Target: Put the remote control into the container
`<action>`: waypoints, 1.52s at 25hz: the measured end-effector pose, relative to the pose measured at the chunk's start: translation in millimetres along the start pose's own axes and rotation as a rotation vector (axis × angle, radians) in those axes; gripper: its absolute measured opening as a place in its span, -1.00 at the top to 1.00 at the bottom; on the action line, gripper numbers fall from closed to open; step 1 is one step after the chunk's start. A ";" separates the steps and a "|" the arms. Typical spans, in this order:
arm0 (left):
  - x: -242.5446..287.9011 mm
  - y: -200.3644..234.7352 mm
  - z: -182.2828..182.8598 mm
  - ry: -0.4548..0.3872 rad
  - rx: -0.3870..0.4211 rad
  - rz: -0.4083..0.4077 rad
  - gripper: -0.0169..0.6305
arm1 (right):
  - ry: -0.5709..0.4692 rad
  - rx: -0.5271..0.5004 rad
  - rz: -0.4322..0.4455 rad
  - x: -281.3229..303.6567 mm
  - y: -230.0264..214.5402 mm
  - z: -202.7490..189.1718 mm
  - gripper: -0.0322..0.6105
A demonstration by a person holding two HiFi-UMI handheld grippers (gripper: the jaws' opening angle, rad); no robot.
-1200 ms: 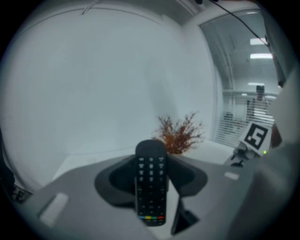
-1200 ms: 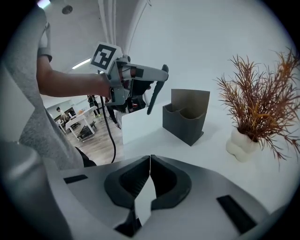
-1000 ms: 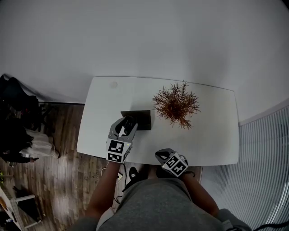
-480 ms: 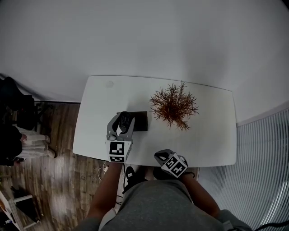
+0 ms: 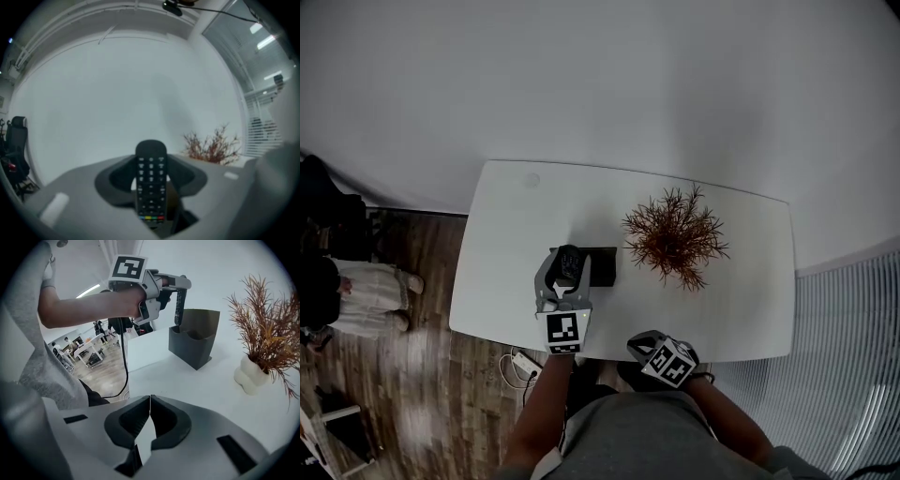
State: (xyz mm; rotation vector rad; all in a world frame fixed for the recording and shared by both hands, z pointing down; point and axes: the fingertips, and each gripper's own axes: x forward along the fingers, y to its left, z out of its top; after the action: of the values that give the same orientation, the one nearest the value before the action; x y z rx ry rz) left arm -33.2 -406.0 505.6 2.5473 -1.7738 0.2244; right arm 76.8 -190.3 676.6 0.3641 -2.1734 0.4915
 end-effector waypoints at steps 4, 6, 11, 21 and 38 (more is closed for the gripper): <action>4.2 5.7 -7.4 -0.013 -0.010 0.026 0.33 | 0.019 -0.017 0.006 2.5 -3.1 2.2 0.84; 4.0 7.0 -11.9 -0.012 -0.013 0.039 0.33 | 0.024 -0.021 0.011 3.7 -2.6 3.0 0.84; 5.3 6.7 -19.4 -0.019 -0.038 0.066 0.33 | 0.036 -0.025 0.030 9.8 0.9 4.4 0.84; 9.5 17.5 -23.9 -0.056 -0.090 0.136 0.33 | 0.075 -0.045 0.046 13.3 0.1 -1.3 0.84; 10.8 16.1 -53.8 0.004 -0.044 0.153 0.33 | 0.071 -0.042 0.051 16.7 -2.8 0.8 0.84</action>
State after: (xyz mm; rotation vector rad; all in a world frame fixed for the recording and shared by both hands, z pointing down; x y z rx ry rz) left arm -50.0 -416.0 559.3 2.3817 -1.9516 0.1923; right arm 67.5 -194.6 690.1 0.2649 -2.1249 0.4787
